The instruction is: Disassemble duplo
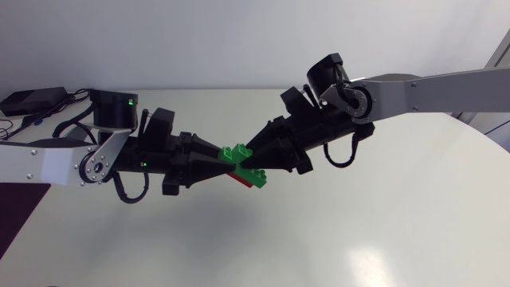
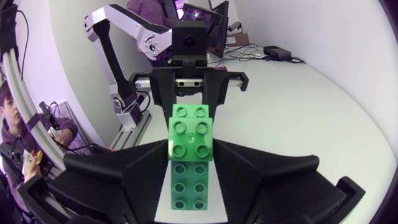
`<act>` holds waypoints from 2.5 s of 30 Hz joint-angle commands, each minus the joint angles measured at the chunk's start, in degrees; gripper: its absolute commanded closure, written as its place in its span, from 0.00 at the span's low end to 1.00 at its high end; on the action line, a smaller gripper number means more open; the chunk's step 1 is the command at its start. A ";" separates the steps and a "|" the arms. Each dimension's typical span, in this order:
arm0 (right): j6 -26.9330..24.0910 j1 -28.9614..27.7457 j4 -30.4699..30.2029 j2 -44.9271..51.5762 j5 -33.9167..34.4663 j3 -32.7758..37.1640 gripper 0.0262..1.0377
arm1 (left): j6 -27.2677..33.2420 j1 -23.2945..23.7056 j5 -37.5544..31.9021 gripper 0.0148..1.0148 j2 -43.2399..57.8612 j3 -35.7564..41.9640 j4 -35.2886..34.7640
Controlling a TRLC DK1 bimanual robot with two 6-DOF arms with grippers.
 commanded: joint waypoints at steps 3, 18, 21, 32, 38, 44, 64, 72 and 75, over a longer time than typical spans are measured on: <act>-0.71 -1.05 -0.60 0.85 -0.38 1.53 0.48 | 0.23 -0.73 1.48 0.92 -0.84 -1.15 -0.26; -1.15 -1.05 -0.51 -0.03 0.76 1.53 0.76 | 0.32 -0.82 1.57 0.92 -0.76 -1.15 -0.26; -1.68 -0.61 0.28 -1.44 3.83 0.56 0.77 | 0.32 -0.82 1.57 0.92 -0.76 -1.24 -0.26; -1.86 1.76 7.22 -5.75 17.55 -4.36 0.76 | 0.32 -0.82 1.57 0.92 -0.84 -1.24 -0.26; 6.49 0.97 15.22 -4.08 28.53 -3.66 0.76 | 0.32 -0.82 1.57 0.92 -0.93 -1.24 -0.26; 9.66 0.71 14.17 7.79 50.24 4.08 0.76 | 0.40 -0.91 1.57 0.92 -0.93 -1.32 -0.26; 19.50 -9.23 3.09 27.21 60.88 22.98 0.73 | 0.49 -1.26 1.39 0.92 -1.02 -1.41 -0.26; 19.77 -10.02 -2.18 33.72 64.65 29.04 0.70 | 0.49 -0.29 1.39 0.92 -2.08 -1.59 0.09; 19.77 -10.46 -2.45 33.89 64.30 29.30 0.65 | 0.49 0.06 1.39 0.92 -2.43 -1.59 0.18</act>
